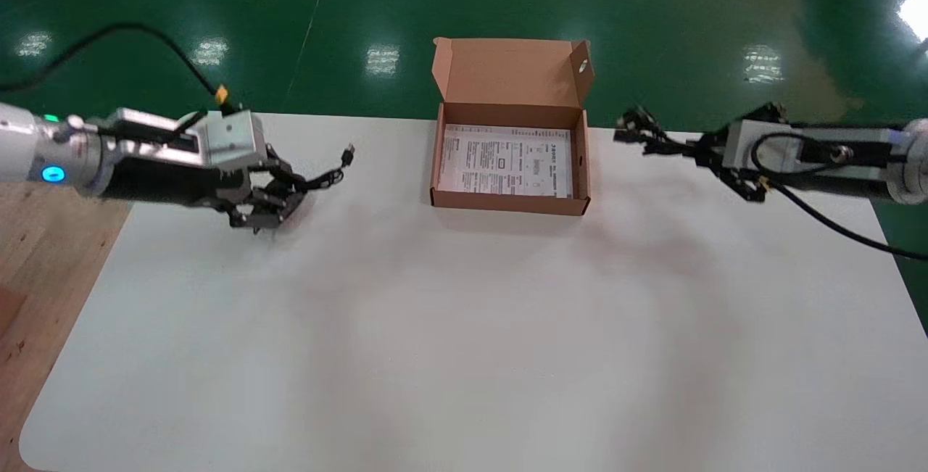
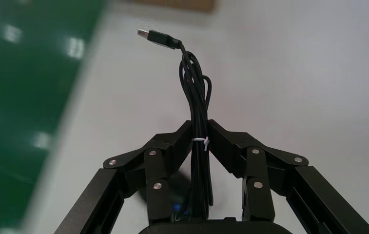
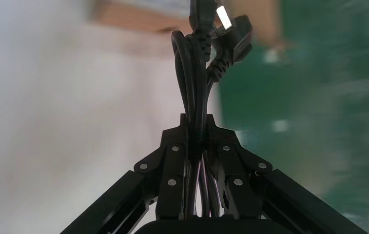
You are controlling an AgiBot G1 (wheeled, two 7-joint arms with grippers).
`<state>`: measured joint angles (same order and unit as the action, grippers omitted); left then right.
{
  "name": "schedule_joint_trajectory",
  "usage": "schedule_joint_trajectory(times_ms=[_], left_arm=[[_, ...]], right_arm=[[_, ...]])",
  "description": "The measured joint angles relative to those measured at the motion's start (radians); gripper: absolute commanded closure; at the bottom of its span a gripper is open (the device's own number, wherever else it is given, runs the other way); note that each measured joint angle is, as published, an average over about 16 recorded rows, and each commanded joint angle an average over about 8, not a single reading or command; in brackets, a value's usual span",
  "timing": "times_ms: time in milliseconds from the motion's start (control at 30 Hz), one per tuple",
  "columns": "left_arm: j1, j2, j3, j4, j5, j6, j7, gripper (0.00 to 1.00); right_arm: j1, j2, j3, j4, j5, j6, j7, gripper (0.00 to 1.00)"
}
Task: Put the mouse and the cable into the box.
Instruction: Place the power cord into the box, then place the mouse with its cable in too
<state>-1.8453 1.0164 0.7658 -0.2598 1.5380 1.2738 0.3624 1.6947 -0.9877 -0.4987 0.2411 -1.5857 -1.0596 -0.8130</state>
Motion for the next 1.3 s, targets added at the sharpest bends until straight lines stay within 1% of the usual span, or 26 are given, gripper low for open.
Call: schedule_joint_trajectory(times_ms=[133, 300, 467, 633, 800, 933, 1200, 1233, 1267, 1300], left_arm=[[-0.092, 0.013, 0.008, -0.044, 0.024, -0.013, 0.02, 1.0], [-0.197, 0.033, 0.001, -0.079, 0.032, -0.034, 0.062, 1.0], [-0.278, 0.052, -0.028, -0.091, 0.003, -0.057, 0.126, 1.0], [-0.329, 0.064, -0.075, -0.083, -0.058, -0.07, 0.199, 1.0], [-0.358, 0.07, -0.115, -0.065, -0.114, -0.068, 0.271, 1.0], [-0.375, 0.075, -0.128, -0.045, -0.133, -0.058, 0.311, 1.0], [-0.4, 0.08, -0.123, 0.003, -0.125, -0.044, 0.334, 1.0], [-0.403, 0.08, -0.121, 0.008, -0.123, -0.043, 0.334, 1.0], [-0.405, 0.081, -0.119, 0.012, -0.119, -0.042, 0.334, 1.0], [-0.408, 0.081, -0.117, 0.017, -0.116, -0.041, 0.333, 1.0]], right_arm=[[0.011, -0.063, 0.011, 0.033, 0.013, 0.072, -0.028, 1.0], [0.009, -0.165, 0.017, 0.047, 0.021, 0.167, -0.068, 1.0], [0.002, -0.262, 0.016, 0.024, 0.021, 0.246, -0.112, 1.0], [-0.011, -0.329, 0.008, -0.012, 0.021, 0.299, -0.161, 1.0], [-0.026, -0.363, -0.006, -0.041, 0.027, 0.327, -0.199, 1.0], [-0.039, -0.374, -0.022, -0.048, 0.036, 0.335, -0.213, 1.0], [-0.062, -0.38, -0.079, -0.028, 0.057, 0.336, -0.198, 1.0], [-0.064, -0.38, -0.088, -0.024, 0.06, 0.337, -0.193, 0.98], [-0.066, -0.38, -0.097, -0.019, 0.062, 0.338, -0.187, 0.93], [-0.068, -0.381, -0.106, -0.015, 0.065, 0.339, -0.181, 0.85]])
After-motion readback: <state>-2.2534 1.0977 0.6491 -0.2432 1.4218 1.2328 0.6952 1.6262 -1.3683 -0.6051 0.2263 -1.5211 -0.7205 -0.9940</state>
